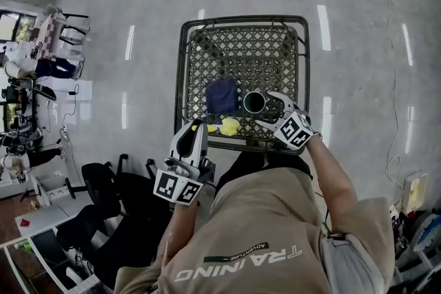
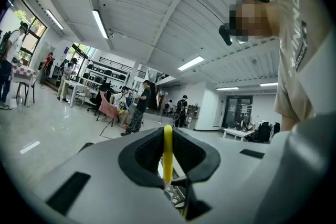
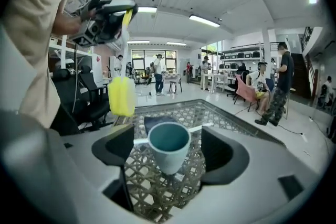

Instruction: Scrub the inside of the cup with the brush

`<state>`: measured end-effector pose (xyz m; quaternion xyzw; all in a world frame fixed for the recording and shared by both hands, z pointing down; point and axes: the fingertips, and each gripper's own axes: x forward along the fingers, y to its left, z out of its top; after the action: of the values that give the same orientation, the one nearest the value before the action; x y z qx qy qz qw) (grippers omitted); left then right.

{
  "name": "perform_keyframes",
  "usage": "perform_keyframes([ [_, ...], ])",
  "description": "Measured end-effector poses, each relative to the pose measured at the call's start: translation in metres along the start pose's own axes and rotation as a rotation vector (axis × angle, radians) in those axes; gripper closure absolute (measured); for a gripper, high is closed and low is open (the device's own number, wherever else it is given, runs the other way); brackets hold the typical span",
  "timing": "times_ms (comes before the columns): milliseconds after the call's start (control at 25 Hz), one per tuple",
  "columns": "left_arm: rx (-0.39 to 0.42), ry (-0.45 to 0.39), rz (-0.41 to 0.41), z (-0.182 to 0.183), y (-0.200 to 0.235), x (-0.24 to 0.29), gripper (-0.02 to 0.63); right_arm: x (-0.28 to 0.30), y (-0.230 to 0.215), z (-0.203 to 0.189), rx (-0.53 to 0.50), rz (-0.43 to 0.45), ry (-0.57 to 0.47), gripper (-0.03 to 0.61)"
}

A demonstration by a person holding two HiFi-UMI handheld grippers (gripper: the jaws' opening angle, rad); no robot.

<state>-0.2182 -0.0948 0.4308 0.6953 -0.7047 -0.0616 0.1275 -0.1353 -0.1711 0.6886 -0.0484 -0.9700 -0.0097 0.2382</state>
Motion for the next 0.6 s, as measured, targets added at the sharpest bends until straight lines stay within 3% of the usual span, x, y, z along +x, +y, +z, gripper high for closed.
perform_keyframes([
  [280, 0.025, 0.043, 0.022, -0.008, 0.006, 0.002, 0.561, 0.045, -0.006, -0.064, 0.043, -0.021, 0.072, 0.181],
  [600, 0.029, 0.08, 0.044, -0.008, 0.011, -0.003, 0.561, 0.083, -0.009, -0.067, 0.035, -0.002, 0.06, 0.175],
])
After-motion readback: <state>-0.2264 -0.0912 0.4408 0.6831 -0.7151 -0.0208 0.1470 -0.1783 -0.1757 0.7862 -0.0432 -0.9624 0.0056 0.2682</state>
